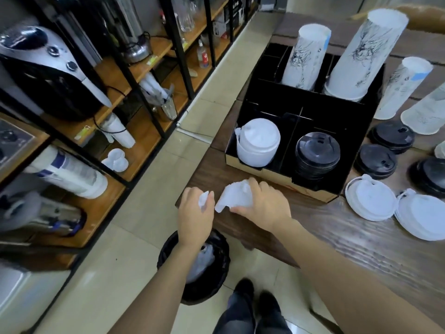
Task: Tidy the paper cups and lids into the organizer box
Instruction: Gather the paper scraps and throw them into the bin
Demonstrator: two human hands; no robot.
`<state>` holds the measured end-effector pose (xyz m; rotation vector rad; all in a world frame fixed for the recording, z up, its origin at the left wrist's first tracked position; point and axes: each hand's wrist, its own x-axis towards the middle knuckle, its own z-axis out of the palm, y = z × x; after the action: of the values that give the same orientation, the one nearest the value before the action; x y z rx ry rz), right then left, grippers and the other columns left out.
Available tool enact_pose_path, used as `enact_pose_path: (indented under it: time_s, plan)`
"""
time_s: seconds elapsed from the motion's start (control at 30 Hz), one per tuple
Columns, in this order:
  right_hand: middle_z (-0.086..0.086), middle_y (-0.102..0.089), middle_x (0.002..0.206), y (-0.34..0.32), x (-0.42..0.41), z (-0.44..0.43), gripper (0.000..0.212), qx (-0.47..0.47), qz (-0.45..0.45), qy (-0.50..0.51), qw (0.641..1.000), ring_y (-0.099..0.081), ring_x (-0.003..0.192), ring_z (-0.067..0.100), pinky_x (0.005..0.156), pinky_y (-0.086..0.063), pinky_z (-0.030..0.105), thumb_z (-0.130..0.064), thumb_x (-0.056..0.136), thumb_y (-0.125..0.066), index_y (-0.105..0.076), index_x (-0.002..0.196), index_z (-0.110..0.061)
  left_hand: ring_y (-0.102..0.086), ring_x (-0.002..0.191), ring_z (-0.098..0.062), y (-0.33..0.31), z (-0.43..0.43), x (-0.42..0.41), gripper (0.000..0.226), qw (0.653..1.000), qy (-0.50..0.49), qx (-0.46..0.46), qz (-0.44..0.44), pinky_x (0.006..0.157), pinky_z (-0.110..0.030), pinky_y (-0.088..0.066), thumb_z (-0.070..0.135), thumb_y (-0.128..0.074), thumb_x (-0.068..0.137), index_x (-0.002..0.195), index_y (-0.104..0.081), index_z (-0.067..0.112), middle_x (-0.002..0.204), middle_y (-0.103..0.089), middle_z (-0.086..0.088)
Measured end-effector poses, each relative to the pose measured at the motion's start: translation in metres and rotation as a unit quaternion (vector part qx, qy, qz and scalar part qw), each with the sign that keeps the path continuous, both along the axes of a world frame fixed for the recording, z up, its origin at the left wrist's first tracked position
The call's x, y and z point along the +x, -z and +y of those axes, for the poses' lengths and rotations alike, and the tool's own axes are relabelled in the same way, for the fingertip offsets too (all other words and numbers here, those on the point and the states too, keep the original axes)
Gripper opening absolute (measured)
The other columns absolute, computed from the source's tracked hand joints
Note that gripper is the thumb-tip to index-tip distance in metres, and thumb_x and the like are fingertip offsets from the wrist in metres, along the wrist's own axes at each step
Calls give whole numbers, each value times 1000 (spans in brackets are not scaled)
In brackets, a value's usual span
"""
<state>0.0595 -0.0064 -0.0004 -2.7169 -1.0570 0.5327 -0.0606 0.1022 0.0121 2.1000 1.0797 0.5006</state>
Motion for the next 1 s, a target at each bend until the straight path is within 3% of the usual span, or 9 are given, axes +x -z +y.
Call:
enact_pose_path:
  time_s: [0.17, 0.33, 0.43, 0.53, 0.6, 0.67, 0.73, 0.9, 1.0]
  plan:
    - [12, -59, 104, 6, -2, -3, 40, 31, -48, -13, 998, -57, 96, 31, 81, -41, 38, -47, 92, -45, -50, 108, -11, -45, 69, -20, 2, 1, -24, 29, 999, -45, -22, 19, 65, -31, -37, 24, -54, 92, 73, -42, 5, 80, -41, 2]
    - [19, -47, 110, -3, -8, -9, 18, 149, 58, -8, 987, -54, 85, 30, 77, -45, 34, -10, 91, -50, -50, 103, 2, -43, 68, -12, -5, -6, -41, 26, 991, -121, -51, -23, 66, -24, -32, 21, -54, 92, 73, -43, 9, 76, -41, 3]
    - [18, -45, 120, -14, -13, -10, 24, 215, 94, -16, 972, -56, 90, 33, 72, -43, 31, 4, 87, -49, -49, 111, 2, -52, 77, -17, -5, -8, -57, 13, 981, -171, -61, -66, 70, -32, -45, 19, -50, 93, 83, -44, 22, 81, -47, 3]
    - [18, -54, 117, -24, -23, -4, 37, 244, 168, -79, 952, -57, 94, 30, 80, -53, 46, 13, 83, -46, -60, 114, -3, -61, 88, -24, -5, -11, -77, 14, 974, -197, -80, -80, 69, -43, -56, 14, -43, 96, 102, -47, 27, 103, -54, 0]
    - [15, -60, 90, -31, -33, 0, 25, 242, 186, -115, 945, -57, 79, 30, 71, -52, 50, 4, 80, -44, -66, 86, -7, -60, 85, -25, -2, -12, -86, 10, 971, -209, -78, -87, 74, -39, -52, 15, -43, 96, 101, -49, 23, 97, -56, 2]
    - [4, -48, 64, -38, -47, 7, 16, 232, 185, -124, 947, -50, 63, 27, 61, -47, 44, -11, 76, -42, -50, 62, -10, -57, 79, -22, 1, -12, -96, 7, 968, -221, -76, -92, 73, -22, -46, 20, -47, 96, 93, -52, 18, 81, -56, 8]
    - [0, -35, 53, -42, -62, 12, 37, 215, 196, -133, 947, -38, 54, 20, 54, -35, 36, -22, 86, -51, -38, 54, -8, -48, 64, -16, 7, -11, -105, 24, 967, -229, -79, -83, 59, -11, -38, 26, -49, 95, 78, -51, 10, 65, -48, 5]
    - [-1, -25, 46, -23, -92, 37, 54, 116, 139, -207, 962, -27, 45, 15, 47, -23, 29, -35, 96, -45, -22, 50, -18, -21, 52, -16, 23, 2, -123, 50, 959, -260, -93, -62, 48, -26, -21, 31, -46, 96, 58, -20, 14, 55, -19, 0]
    - [-2, -33, 52, 12, -109, 57, 47, 53, 174, -206, 961, -40, 59, 25, 60, -33, 33, -37, 98, -34, -32, 55, -19, -20, 52, -16, 45, 15, -141, 51, 955, -270, -114, -50, 51, -31, -20, 31, -46, 96, 57, -17, 15, 54, -18, 0]
